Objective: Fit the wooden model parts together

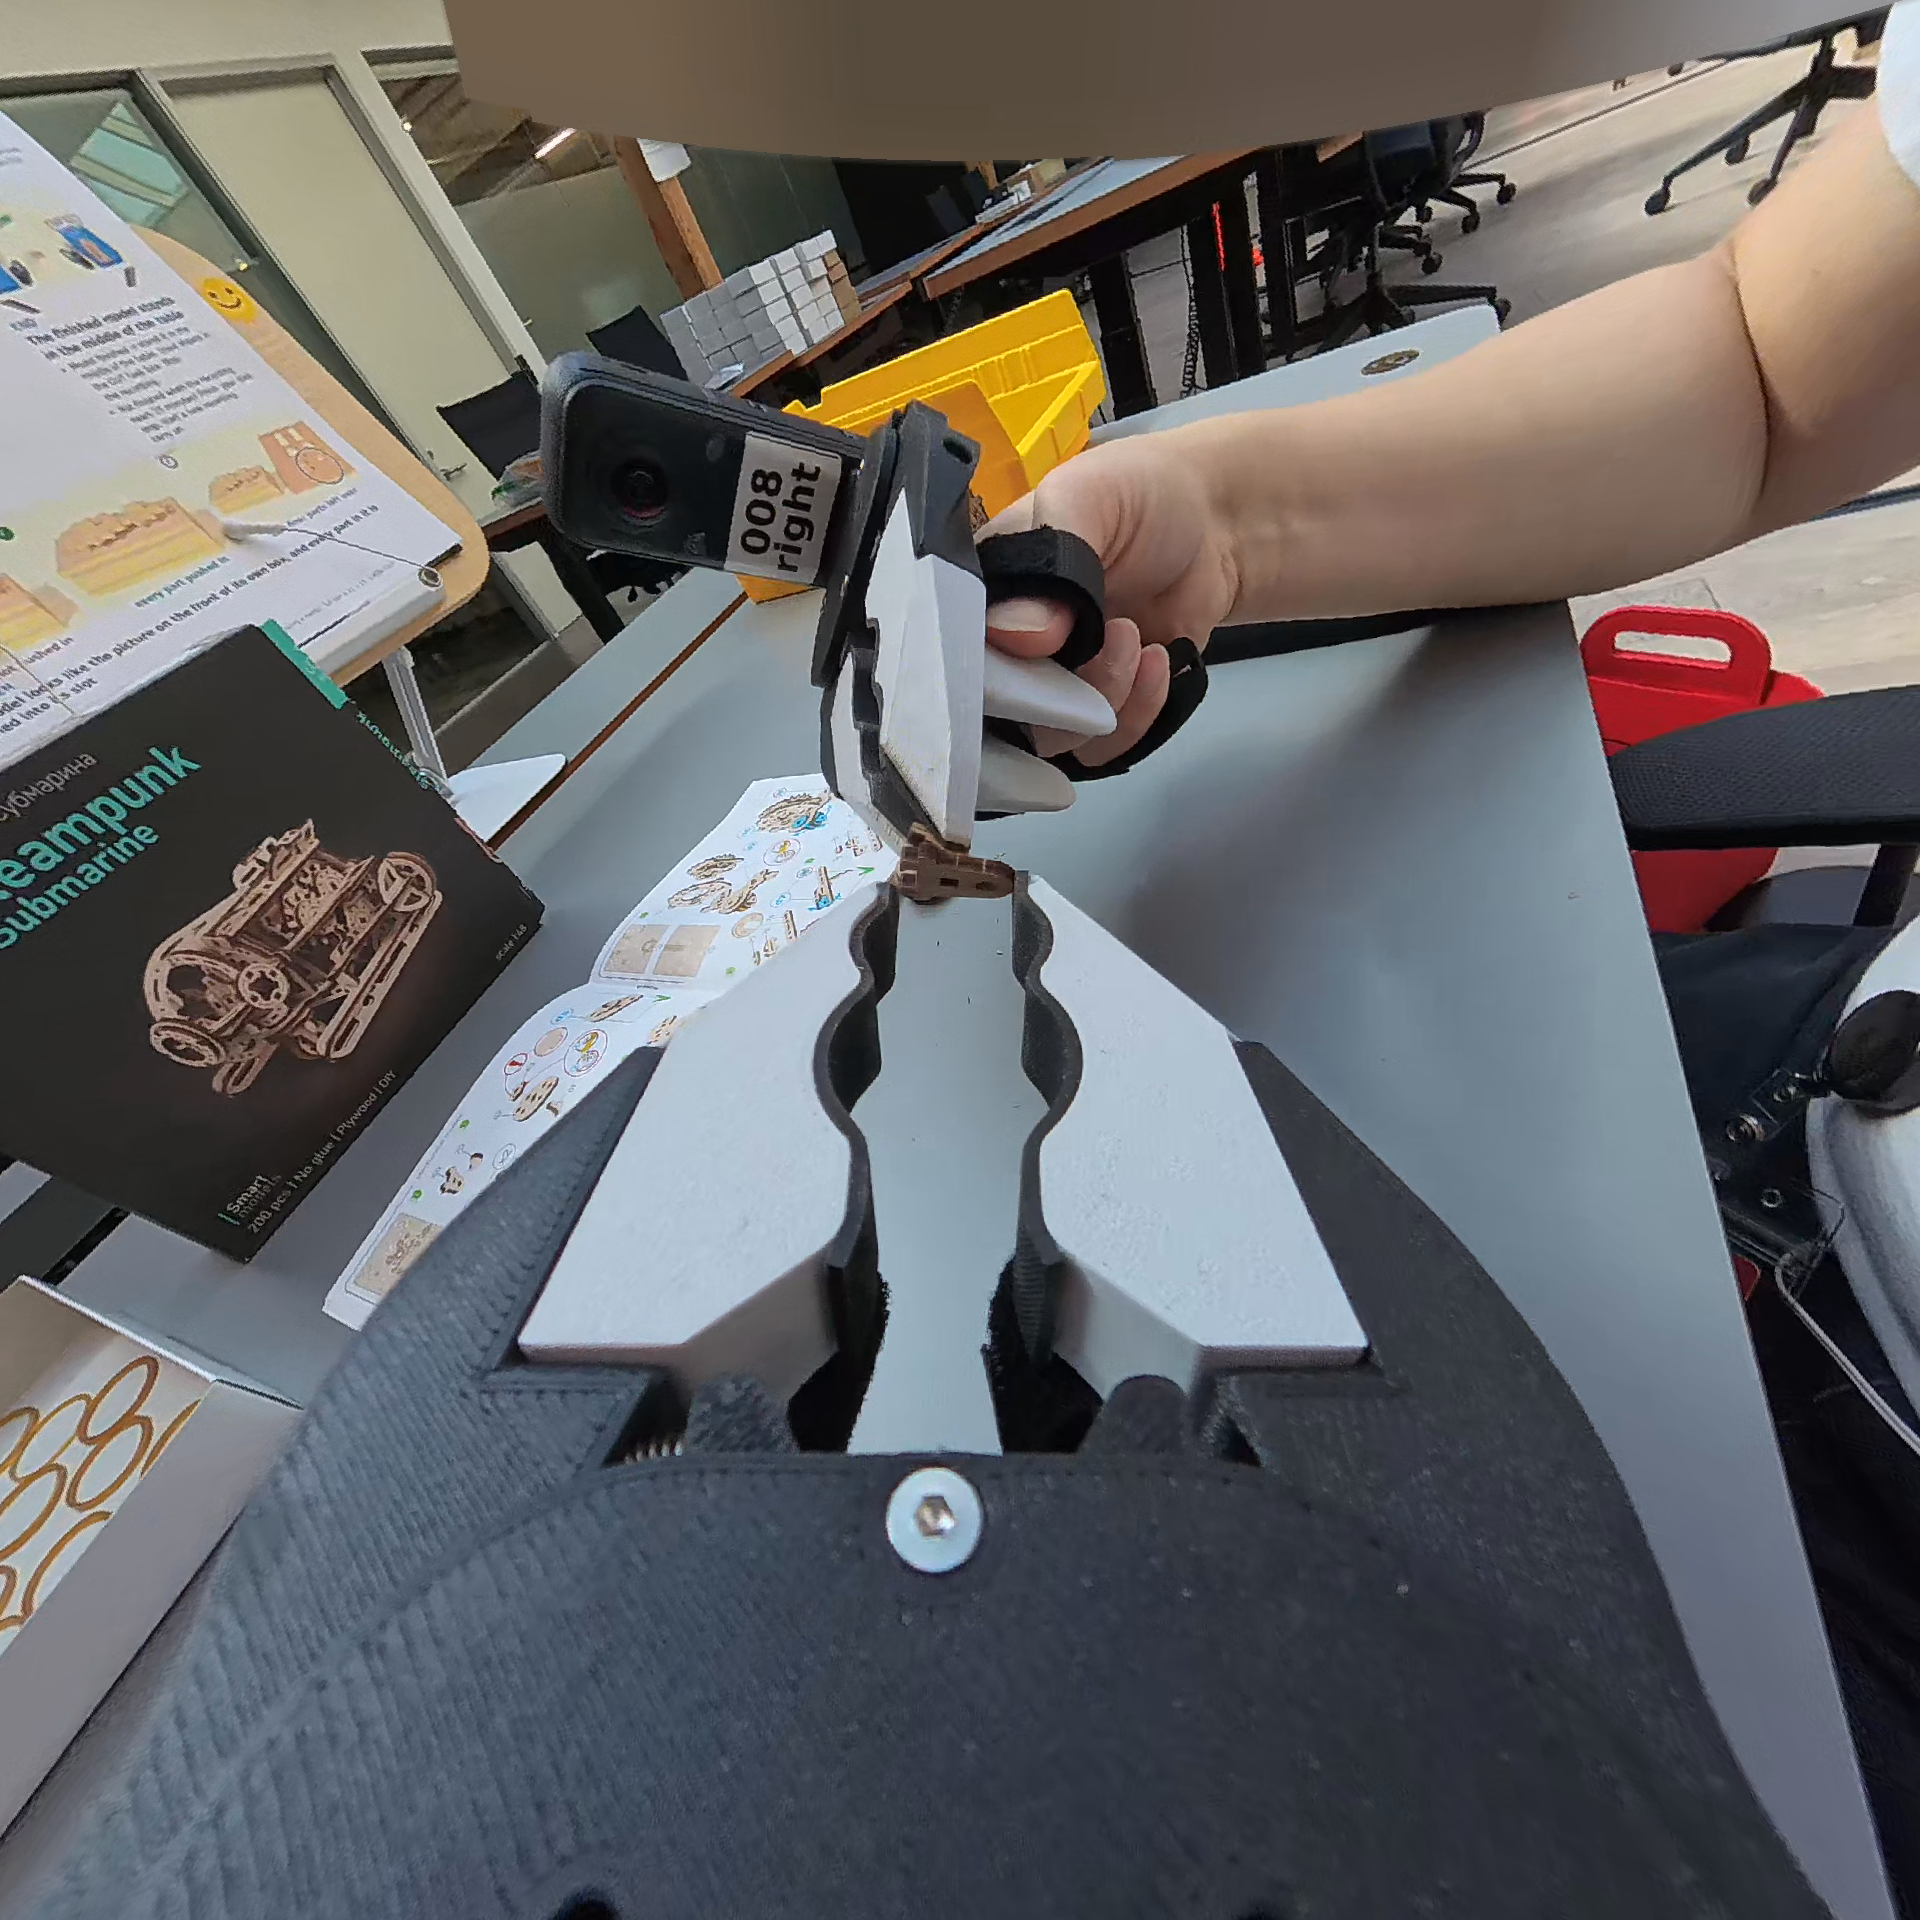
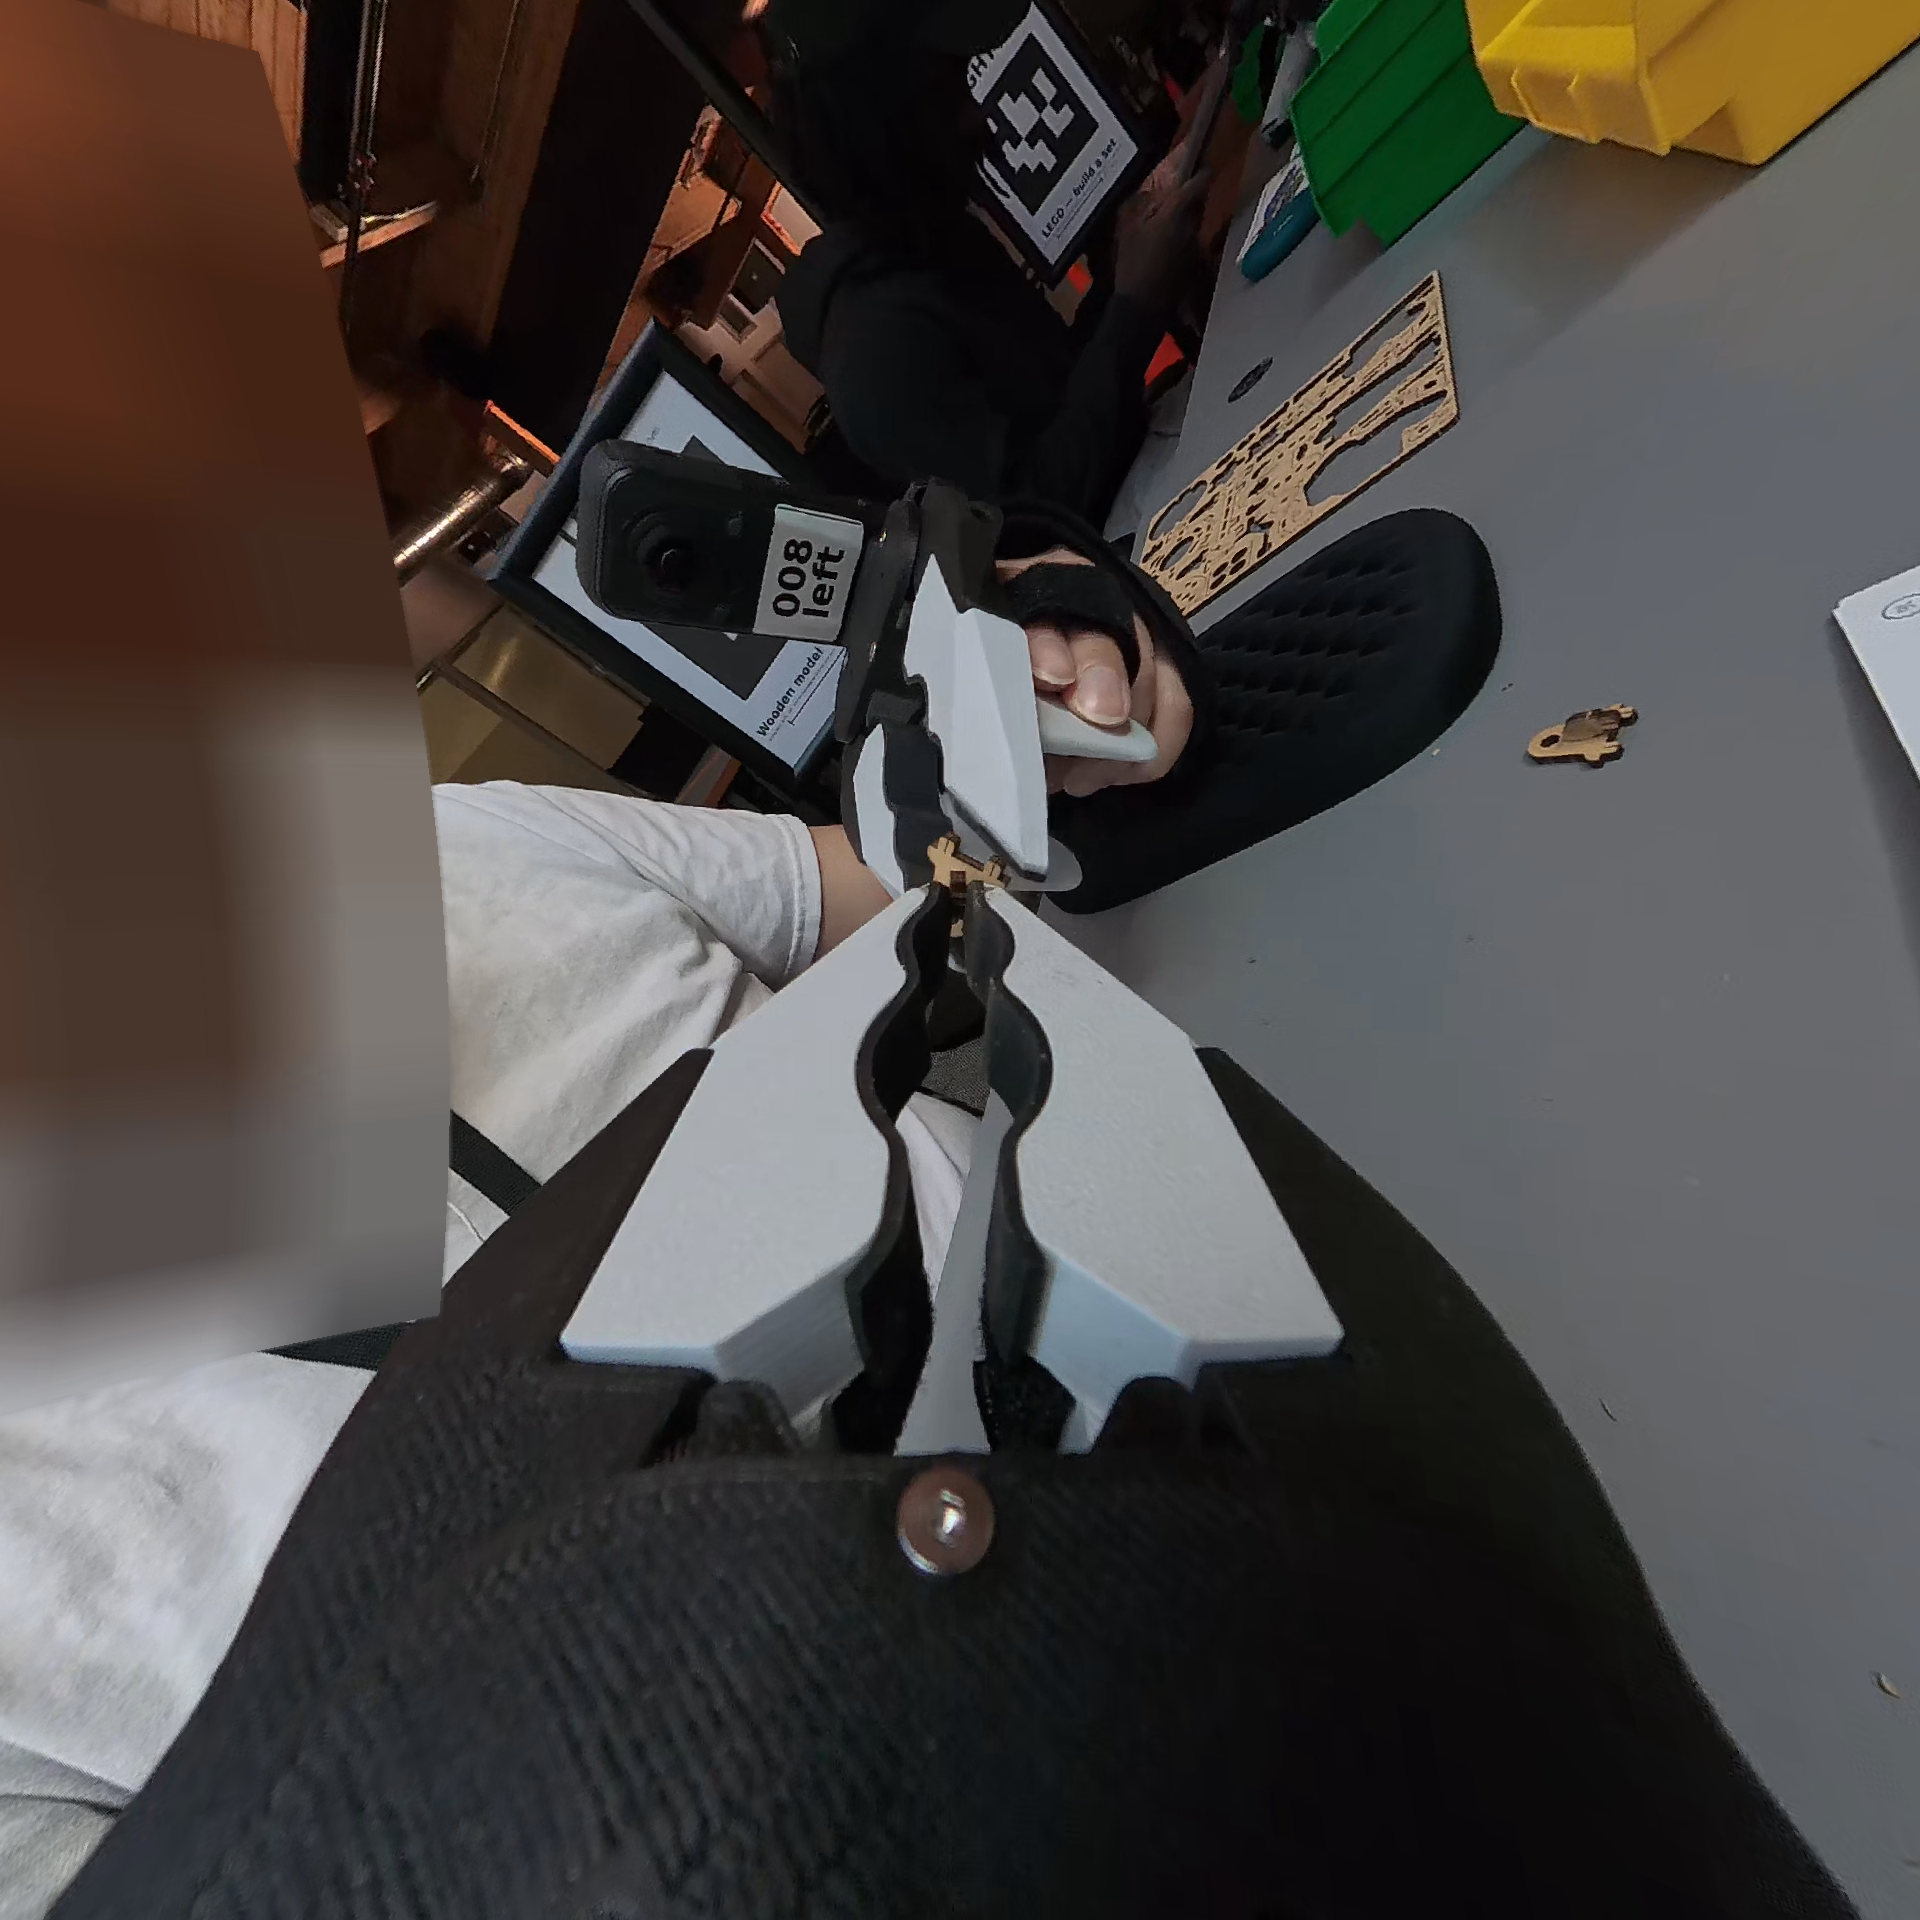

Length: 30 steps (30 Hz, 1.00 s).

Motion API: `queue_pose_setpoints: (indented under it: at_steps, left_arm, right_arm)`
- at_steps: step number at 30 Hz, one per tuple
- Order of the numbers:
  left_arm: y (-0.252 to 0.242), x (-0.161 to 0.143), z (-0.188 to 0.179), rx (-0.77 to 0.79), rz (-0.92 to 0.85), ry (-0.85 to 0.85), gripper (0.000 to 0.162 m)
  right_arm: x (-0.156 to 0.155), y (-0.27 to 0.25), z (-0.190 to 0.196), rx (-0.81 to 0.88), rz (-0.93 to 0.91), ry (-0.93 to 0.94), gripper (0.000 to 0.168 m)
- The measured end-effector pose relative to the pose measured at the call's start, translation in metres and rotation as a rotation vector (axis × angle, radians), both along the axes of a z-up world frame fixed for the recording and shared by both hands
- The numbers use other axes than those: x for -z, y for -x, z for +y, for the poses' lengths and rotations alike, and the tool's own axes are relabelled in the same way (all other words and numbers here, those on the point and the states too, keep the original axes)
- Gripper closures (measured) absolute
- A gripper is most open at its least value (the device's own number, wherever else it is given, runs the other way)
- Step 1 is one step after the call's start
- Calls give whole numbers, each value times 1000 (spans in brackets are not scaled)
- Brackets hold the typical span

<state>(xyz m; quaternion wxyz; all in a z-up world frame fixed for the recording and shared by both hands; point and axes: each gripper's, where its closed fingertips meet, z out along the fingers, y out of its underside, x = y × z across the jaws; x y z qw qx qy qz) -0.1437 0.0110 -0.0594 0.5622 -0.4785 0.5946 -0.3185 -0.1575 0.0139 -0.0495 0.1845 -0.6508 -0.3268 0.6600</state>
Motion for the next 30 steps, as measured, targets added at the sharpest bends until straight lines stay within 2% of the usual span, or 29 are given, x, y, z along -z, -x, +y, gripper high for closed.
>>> queue_pose_setpoints:
  at_steps: [1,5,14,19,24,25,26,27,29,30]
  left_arm:
    - [1,-2,1,-6,-11,13,138]
    - [1,-1,-1,1,-15,11,145]
    - [1,-7,2,-64,-19,-137,146]
    - [0,-3,7,-132,25,-268,146]
    - [-2,7,13,-179,99,-329,147]
    - [-2,10,12,-177,119,-338,160]
    - [-5,9,7,-149,108,-341,162]
    - [-8,1,1,-135,58,-352,162]
    - [-9,-9,4,-171,22,-377,162]
    - [-6,-5,10,-191,45,-356,162]
  right_arm:
    - [-1,-1,-1,-3,2,0,166]
    - [-2,-2,0,1,23,12,166]
    - [-6,-2,3,31,41,-3,166]
    - [-2,-2,7,60,17,17,166]
    - [8,-4,11,102,-62,-8,166]
    - [9,-5,14,120,-63,0,166]
    - [17,-6,19,146,-111,5,166]
    - [33,-5,17,132,-189,-28,166]
    - [24,10,-7,1,-108,49,166]
    - [29,10,-5,16,-145,12,166]
